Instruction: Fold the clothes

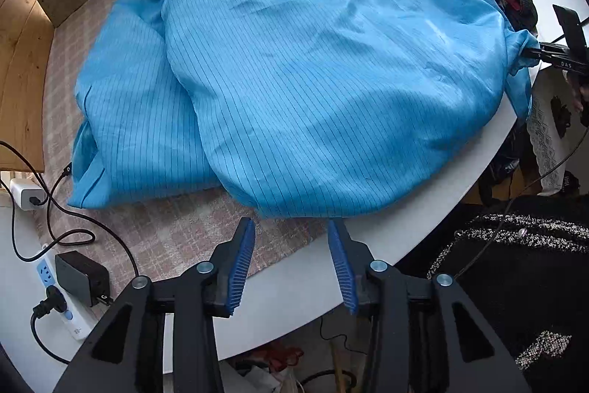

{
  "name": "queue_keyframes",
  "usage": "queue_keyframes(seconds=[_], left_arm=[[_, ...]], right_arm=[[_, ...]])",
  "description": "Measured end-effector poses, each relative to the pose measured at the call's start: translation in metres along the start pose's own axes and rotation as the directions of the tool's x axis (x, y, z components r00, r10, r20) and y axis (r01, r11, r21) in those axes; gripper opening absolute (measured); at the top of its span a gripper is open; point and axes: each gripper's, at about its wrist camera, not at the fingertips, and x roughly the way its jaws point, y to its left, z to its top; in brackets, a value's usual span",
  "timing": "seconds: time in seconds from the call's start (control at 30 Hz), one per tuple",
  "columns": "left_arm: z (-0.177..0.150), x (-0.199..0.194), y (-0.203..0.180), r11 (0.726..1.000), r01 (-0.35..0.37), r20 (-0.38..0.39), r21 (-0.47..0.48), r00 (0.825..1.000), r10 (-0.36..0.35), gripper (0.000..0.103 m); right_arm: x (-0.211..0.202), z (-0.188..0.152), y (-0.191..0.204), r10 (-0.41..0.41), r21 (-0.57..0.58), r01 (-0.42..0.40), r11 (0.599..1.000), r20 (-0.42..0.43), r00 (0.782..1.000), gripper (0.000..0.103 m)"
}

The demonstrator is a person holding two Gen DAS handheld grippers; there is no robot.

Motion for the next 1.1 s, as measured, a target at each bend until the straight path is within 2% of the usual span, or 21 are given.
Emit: queue_keyframes(seconds=[0.1,0.17,0.2,0.23,0.27,0.3,0.37,0.4,0.47,0.53,0.6,0.67,0.73,0.8,0.87,0.93,1.03,1.1], left_arm=[[-0.006,0.025,0.017,0.998,-0.01,0.02,-0.063,1.0,0.012,0.039],[-0.004,0.034,0.028,0.991,0.076,0.061,-0.114,0.996,-0.069,0.033],[-0.002,0.036,0.03,0.985,0.109,0.072,-0.131,0.992,-0.1,0.025],[0.001,0.037,0.029,0.983,0.124,0.071,-0.139,0.991,-0.115,0.004],[0.005,0.039,0.028,0.979,0.139,0.07,-0.147,0.989,-0.13,0.001],[0.007,0.037,0.024,0.981,0.14,0.067,-0.133,0.989,-0.132,0.001],[0.006,0.024,0.006,0.991,0.122,0.067,-0.045,0.991,-0.119,0.001],[0.004,0.015,-0.001,0.993,0.117,0.072,-0.015,0.991,-0.116,0.001],[0.001,-0.007,-0.009,0.995,0.101,0.081,-0.005,0.992,-0.1,0.001],[0.009,-0.033,-0.008,0.996,0.085,0.109,-0.005,0.99,-0.084,0.001],[0.026,-0.055,-0.002,0.998,0.068,0.142,0.0,0.988,-0.068,0.001],[0.06,-0.066,0.01,0.999,0.046,0.16,0.005,0.986,-0.046,0.001],[0.107,-0.059,0.021,1.0,-0.003,0.148,0.006,0.989,0.002,0.004],[0.154,-0.044,0.034,0.993,-0.115,0.159,0.013,0.981,0.112,0.007],[0.187,-0.025,0.056,0.982,-0.184,0.119,-0.047,0.975,0.189,0.017],[0.187,-0.019,0.071,0.978,-0.174,0.088,-0.113,0.979,0.184,0.014],[0.148,-0.028,0.062,0.99,-0.124,0.105,-0.069,0.986,0.131,0.021],[0.122,-0.03,0.055,0.996,-0.069,0.112,-0.051,0.991,0.075,0.03]], right_arm=[[0.03,-0.019,-0.008,0.032,0.045,-0.03,0.999,-0.045,0.998,0.039],[0.045,-0.027,-0.012,0.057,0.067,-0.053,0.996,-0.066,0.996,0.039],[0.051,-0.028,-0.013,0.062,0.069,-0.057,0.996,-0.068,0.996,0.039],[0.054,-0.027,-0.013,0.061,0.069,-0.057,0.996,-0.067,0.996,0.039],[0.057,-0.025,-0.012,0.066,0.062,-0.062,0.996,-0.064,0.996,0.039],[0.058,-0.023,-0.01,0.079,0.045,-0.076,0.996,-0.061,0.995,0.039],[0.057,-0.022,-0.005,0.109,0.013,-0.109,0.994,-0.068,0.992,0.038],[0.055,-0.022,-0.003,0.132,0.006,-0.132,0.991,-0.072,0.989,0.025],[0.044,-0.022,0.0,0.181,0.004,-0.181,0.983,-0.064,0.981,0.006],[0.021,-0.016,0.002,0.212,0.002,-0.212,0.977,-0.018,0.977,0.006],[-0.011,0.0,0.0,0.222,-0.011,-0.222,0.975,0.079,0.972,0.006],[-0.035,0.024,-0.009,0.21,-0.003,-0.213,0.977,0.168,0.963,0.005],[-0.043,0.056,-0.028,0.171,0.017,-0.181,0.983,0.253,0.952,0.005],[-0.03,0.096,-0.042,0.036,0.064,-0.055,0.996,0.268,0.963,0.005],[-0.003,0.126,-0.056,-0.113,0.112,0.093,0.989,0.192,0.975,0.007],[0.018,0.135,-0.073,-0.161,0.125,0.148,0.981,0.096,0.982,0.008],[0.025,0.123,-0.078,-0.132,0.13,0.119,0.984,0.094,0.987,0.016],[0.019,0.111,-0.075,-0.109,0.134,0.093,0.987,0.116,0.987,0.037]])
